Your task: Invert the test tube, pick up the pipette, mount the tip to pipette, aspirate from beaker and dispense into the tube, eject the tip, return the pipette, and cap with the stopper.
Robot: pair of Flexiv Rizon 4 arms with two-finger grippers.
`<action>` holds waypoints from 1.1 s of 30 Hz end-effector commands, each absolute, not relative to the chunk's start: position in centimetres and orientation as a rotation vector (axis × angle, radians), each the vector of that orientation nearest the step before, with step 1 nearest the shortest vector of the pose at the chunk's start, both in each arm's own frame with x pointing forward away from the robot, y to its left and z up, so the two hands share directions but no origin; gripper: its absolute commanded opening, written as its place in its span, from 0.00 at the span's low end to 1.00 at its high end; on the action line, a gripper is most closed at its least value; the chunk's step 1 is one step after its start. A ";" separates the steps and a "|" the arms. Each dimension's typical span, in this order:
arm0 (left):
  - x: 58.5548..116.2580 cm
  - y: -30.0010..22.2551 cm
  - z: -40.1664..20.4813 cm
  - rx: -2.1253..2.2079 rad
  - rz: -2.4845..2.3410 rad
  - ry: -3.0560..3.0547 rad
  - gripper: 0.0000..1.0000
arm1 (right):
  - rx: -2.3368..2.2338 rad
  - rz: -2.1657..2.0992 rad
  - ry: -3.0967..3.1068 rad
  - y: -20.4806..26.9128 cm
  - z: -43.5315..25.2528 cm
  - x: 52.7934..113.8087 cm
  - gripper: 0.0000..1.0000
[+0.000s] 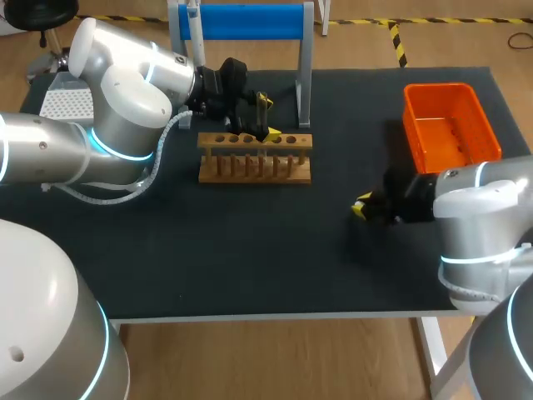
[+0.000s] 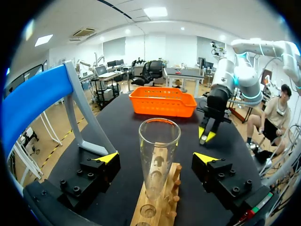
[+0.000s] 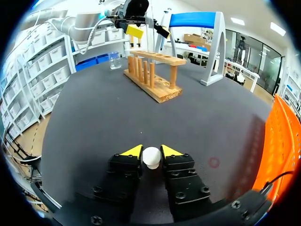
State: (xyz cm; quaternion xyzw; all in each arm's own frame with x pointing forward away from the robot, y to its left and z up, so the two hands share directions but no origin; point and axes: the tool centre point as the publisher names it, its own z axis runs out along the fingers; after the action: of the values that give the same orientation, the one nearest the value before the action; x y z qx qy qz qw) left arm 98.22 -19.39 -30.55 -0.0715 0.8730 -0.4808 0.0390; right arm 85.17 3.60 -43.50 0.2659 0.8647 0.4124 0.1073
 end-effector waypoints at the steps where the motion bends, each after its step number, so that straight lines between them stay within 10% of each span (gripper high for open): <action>1: 98.3 -19.4 -30.5 -0.219 -1.473 2.679 1.00 | 0.784 1.210 2.550 3.6 -43.5 85.1 0.00; 33: 98.3 -19.4 -30.5 -0.219 -1.473 2.679 1.00 | 0.207 1.324 2.684 7.7 -26.0 89.7 0.00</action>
State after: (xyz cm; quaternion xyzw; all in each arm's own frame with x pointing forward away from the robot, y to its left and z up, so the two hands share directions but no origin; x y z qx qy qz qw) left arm 98.22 -19.39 -30.55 -0.0714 0.8731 -0.4808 0.0390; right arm 89.54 7.81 -28.63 0.0977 0.8775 0.4519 0.1277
